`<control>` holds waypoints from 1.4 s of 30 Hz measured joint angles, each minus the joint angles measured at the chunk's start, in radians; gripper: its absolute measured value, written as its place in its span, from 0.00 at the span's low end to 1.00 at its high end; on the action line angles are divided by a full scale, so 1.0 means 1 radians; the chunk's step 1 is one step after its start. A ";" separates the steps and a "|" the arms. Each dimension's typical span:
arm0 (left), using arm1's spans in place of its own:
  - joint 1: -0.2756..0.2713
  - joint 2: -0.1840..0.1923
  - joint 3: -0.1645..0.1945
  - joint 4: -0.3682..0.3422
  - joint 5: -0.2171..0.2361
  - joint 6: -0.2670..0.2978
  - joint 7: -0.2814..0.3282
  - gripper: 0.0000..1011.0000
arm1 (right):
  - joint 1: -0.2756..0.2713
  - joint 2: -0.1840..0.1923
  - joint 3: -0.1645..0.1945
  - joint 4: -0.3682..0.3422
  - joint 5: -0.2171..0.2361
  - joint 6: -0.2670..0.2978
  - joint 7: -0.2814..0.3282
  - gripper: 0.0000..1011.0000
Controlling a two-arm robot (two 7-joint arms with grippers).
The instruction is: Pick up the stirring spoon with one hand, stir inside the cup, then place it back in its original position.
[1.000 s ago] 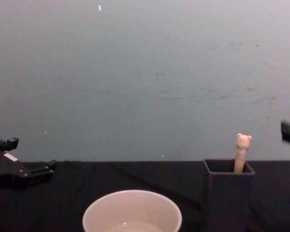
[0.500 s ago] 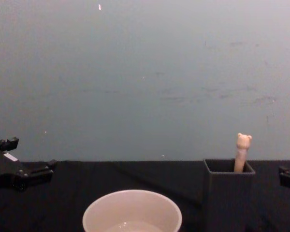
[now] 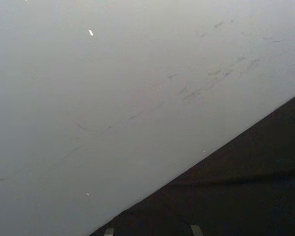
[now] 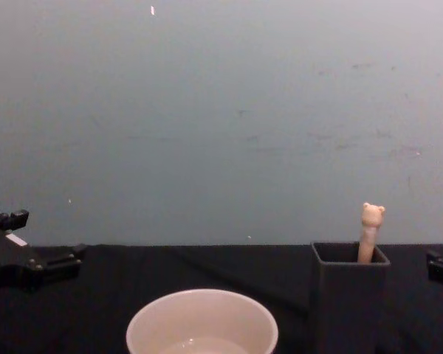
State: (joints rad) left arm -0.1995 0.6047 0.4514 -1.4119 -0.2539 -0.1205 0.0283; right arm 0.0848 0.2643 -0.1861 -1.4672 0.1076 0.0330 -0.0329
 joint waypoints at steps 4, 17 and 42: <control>0.000 0.000 0.000 0.000 0.000 0.000 0.000 0.99 | 0.000 0.000 0.000 -0.001 0.000 0.000 -0.001 0.99; 0.000 0.000 0.000 0.000 0.000 0.000 0.000 0.99 | 0.000 0.001 -0.001 -0.002 0.000 -0.001 -0.001 0.99; 0.000 0.000 0.000 0.000 0.000 0.000 0.000 0.99 | 0.000 0.001 -0.001 -0.002 0.000 -0.001 -0.001 0.99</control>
State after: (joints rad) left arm -0.1995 0.6046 0.4514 -1.4120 -0.2539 -0.1205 0.0283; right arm 0.0848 0.2657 -0.1868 -1.4696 0.1076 0.0318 -0.0342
